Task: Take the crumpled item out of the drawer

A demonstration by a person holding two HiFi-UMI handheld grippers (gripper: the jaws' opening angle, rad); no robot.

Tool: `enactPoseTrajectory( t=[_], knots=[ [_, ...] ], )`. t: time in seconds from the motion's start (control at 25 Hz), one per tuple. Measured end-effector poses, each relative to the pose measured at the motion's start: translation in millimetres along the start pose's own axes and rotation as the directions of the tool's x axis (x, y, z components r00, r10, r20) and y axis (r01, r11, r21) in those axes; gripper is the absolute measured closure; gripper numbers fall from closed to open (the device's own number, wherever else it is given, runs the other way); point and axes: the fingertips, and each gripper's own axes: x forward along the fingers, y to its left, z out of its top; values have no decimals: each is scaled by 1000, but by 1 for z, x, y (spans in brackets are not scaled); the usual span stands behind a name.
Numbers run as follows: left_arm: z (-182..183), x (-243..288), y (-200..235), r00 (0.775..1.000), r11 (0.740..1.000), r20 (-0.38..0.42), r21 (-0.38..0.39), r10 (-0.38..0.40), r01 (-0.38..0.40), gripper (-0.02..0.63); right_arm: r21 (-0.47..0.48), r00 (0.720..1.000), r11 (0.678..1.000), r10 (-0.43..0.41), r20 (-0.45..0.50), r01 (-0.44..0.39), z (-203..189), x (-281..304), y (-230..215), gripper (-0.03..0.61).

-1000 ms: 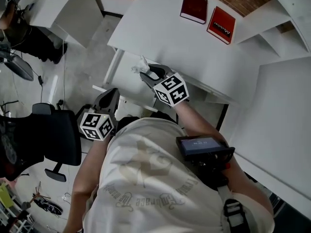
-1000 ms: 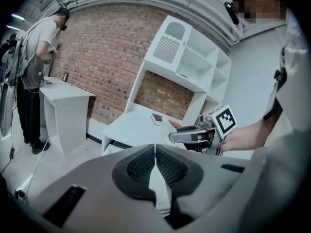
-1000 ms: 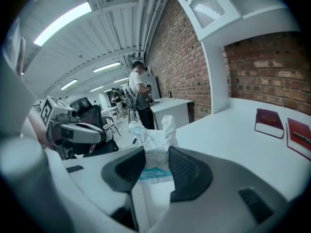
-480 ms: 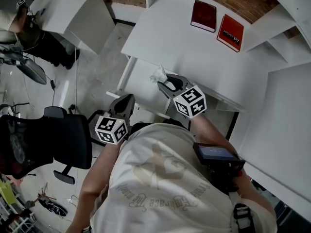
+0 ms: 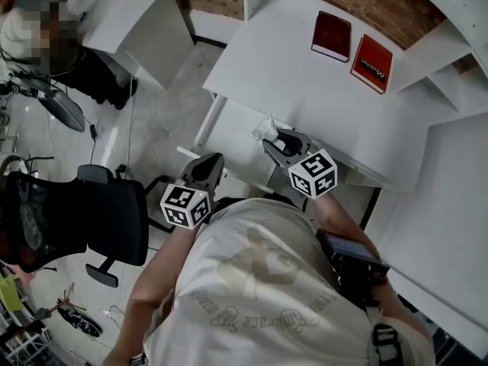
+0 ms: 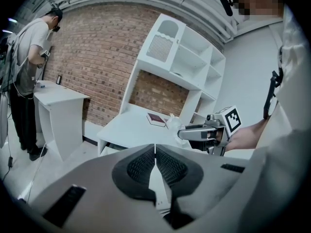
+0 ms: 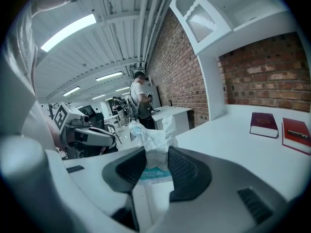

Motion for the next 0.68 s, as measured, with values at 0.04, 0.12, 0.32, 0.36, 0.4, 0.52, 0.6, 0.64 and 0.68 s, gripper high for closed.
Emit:
enactPoseTrajectory(
  t=[0.04, 0.12, 0.32, 0.36, 0.4, 0.52, 0.6, 0.64, 0.68],
  knots=[
    [0, 0, -1, 1000, 1000, -1, 2, -1, 1, 586, -1, 1000, 1000, 2, 1, -2, 0, 0, 1, 423],
    [0, 0, -3, 1000, 1000, -4, 6, -2, 2, 586, -4, 1000, 1000, 8, 5, -8, 1, 0, 1, 423],
    [-1, 6, -9, 1000, 1000, -9, 8, 3, -3, 586, -9, 1000, 1000, 28, 9, -28, 0, -1, -2, 423],
    [-2, 8, -10, 1000, 1000, -10, 7, 5, -5, 586, -12, 999, 999, 31, 8, -31, -1, -1, -4, 423],
    [-3, 9, -10, 1000, 1000, -10, 7, 8, -7, 586, -14, 999, 999, 33, 7, -33, -2, -1, -5, 423],
    [-5, 8, -4, 1000, 1000, -15, 6, 18, -17, 586, -13, 999, 999, 32, 6, -32, -5, 6, -5, 423],
    [-5, 5, 1, 1000, 1000, -19, 4, 24, -24, 586, -10, 999, 999, 34, 3, -34, -5, 12, -3, 423],
    [-5, 5, 3, 999, 1000, -20, 2, 26, -25, 586, -9, 999, 999, 34, 2, -34, -5, 14, -3, 423],
    [-5, 4, 6, 999, 1000, -21, 1, 27, -27, 586, -8, 999, 999, 35, 0, -35, -5, 16, -2, 423]
  ],
)
